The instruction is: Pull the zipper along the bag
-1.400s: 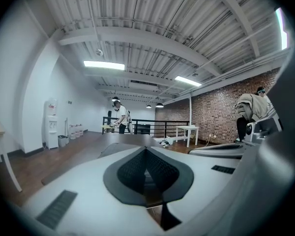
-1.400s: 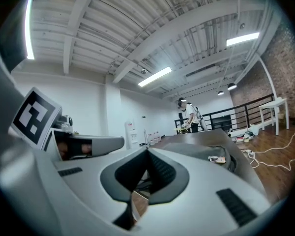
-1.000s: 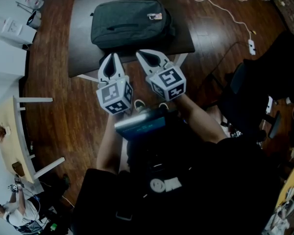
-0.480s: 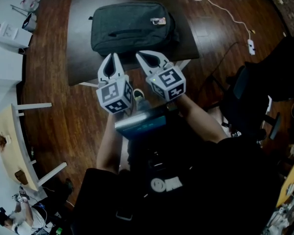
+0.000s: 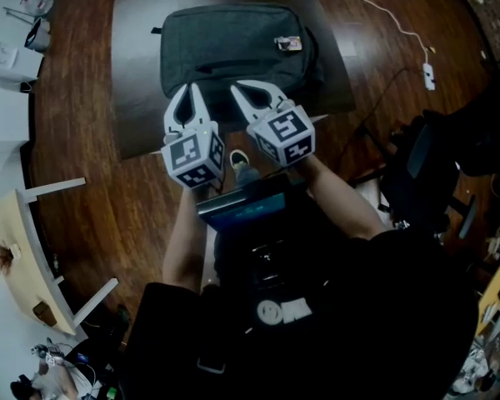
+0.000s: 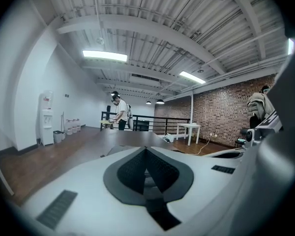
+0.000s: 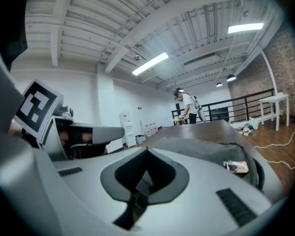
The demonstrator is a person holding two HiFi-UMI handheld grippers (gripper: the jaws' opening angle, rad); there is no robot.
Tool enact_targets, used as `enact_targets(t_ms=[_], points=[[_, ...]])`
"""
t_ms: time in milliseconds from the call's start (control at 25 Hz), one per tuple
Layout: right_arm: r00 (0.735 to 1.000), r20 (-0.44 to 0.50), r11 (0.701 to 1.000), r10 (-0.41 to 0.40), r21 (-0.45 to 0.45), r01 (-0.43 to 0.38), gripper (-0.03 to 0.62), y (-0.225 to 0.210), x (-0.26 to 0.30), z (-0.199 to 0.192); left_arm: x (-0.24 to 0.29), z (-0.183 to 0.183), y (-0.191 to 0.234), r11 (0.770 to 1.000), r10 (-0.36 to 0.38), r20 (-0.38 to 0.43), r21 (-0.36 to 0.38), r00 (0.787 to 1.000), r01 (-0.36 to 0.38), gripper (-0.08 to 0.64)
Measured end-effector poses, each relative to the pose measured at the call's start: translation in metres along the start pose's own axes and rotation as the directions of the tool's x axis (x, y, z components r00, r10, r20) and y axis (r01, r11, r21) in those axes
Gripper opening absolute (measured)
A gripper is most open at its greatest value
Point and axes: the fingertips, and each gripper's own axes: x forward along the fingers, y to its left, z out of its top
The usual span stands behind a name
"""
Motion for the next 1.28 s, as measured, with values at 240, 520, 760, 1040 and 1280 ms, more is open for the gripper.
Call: enact_targets(t_ms=[240,520,760,1040,1280], points=[[0.997,-0.080,1.000,0.000,-0.008,-0.001,0.028,-0.009,0.051,-0.008,0.041,-0.001,0.036,1.000,-0.012,-0.027,-0.021,1.000,0.012,0.002],[0.982,-0.191,1.000,0.001,-0.010,-0.003,0.101,-0.013,0.101,-0.023,0.076,-0.003,0.072,0.999,-0.029,-0.056,-0.038,0.998,0.027,0.002],[0.906,-0.419,0.982,-0.065,-0.187,-0.016,0.196,-0.019,0.127,-0.071,0.097,-0.017,0.092,0.996,-0.050,-0.090,-0.076,0.995,0.043,0.002],[0.842,-0.514,0.854,-0.162,-0.501,-0.142,0.169,-0.015,0.143,-0.092,0.109,-0.025,0.100,0.992,-0.085,-0.113,-0.097,0.990,0.074,0.002],[0.781,-0.615,0.848,-0.109,-0.468,-0.250,0.112,-0.008,0.144,-0.088,0.114,-0.028,0.102,0.992,-0.084,-0.119,-0.103,0.989,0.072,0.002]])
